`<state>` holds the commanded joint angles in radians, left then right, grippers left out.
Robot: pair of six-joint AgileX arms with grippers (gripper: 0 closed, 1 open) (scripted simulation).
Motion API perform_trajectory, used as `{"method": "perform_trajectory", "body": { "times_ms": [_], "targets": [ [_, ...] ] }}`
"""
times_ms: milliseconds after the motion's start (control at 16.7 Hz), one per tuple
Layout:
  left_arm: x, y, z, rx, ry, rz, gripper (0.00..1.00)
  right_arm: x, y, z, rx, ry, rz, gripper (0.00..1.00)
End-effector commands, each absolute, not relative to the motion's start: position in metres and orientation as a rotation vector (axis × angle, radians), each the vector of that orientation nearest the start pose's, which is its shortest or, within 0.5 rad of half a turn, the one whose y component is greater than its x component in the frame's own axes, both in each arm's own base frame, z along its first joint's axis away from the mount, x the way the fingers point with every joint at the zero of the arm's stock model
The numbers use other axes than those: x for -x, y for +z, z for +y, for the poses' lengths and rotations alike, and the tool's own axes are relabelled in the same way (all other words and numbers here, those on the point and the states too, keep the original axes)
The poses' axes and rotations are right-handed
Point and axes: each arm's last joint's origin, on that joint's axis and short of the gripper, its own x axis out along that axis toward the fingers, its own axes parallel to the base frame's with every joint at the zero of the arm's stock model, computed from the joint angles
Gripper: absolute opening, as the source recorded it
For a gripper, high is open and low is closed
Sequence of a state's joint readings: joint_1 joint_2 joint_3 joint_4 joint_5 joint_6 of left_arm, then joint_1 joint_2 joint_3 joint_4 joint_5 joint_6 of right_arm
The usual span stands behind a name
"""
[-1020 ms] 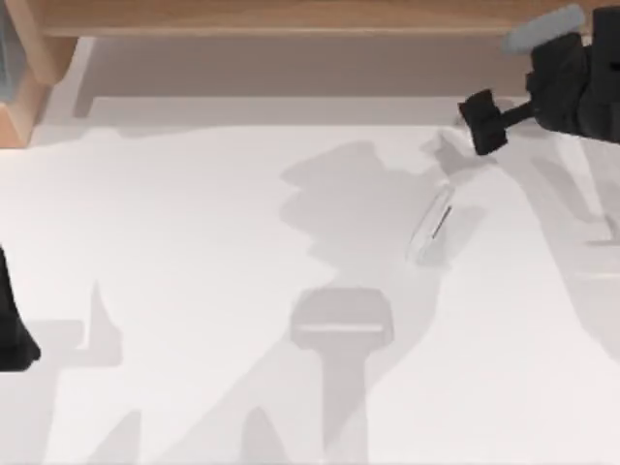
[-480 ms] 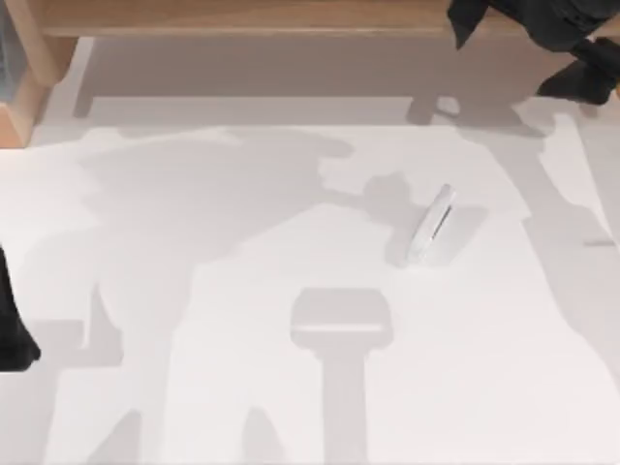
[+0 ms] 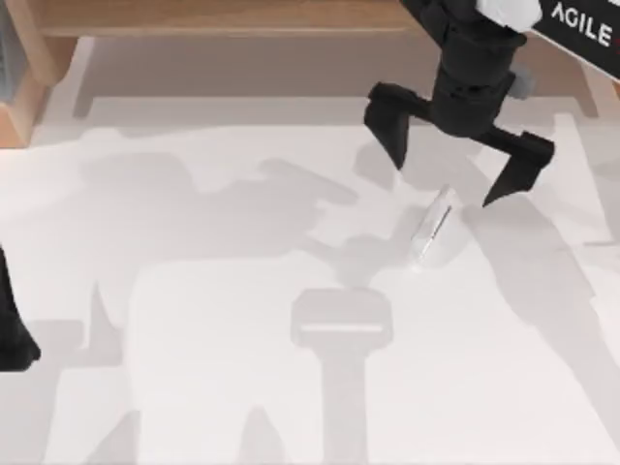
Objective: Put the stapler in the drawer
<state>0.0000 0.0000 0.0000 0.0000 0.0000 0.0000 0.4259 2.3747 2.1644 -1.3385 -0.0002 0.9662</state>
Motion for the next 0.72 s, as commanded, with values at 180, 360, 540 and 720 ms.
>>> {"method": "perform_trajectory", "body": {
  "times_ms": [180,360,540,720],
  "targets": [
    [-0.106,0.16,-0.001,0.0,0.0,0.0,1.0,-0.424,0.189,0.203,-0.415,-0.409,1.53,1.0],
    [-0.106,0.16,-0.001,0.0,0.0,0.0,1.0,-0.425,0.189,0.202,-0.419,-0.41,1.53,1.0],
    [-0.106,0.16,-0.001,0.0,0.0,0.0,1.0,-0.425,0.177,0.203,-0.412,-0.411,1.534,1.0],
    [-0.106,0.16,-0.001,0.0,0.0,0.0,1.0,-0.426,0.145,0.204,-0.417,-0.406,1.527,1.0]
  ]
}}
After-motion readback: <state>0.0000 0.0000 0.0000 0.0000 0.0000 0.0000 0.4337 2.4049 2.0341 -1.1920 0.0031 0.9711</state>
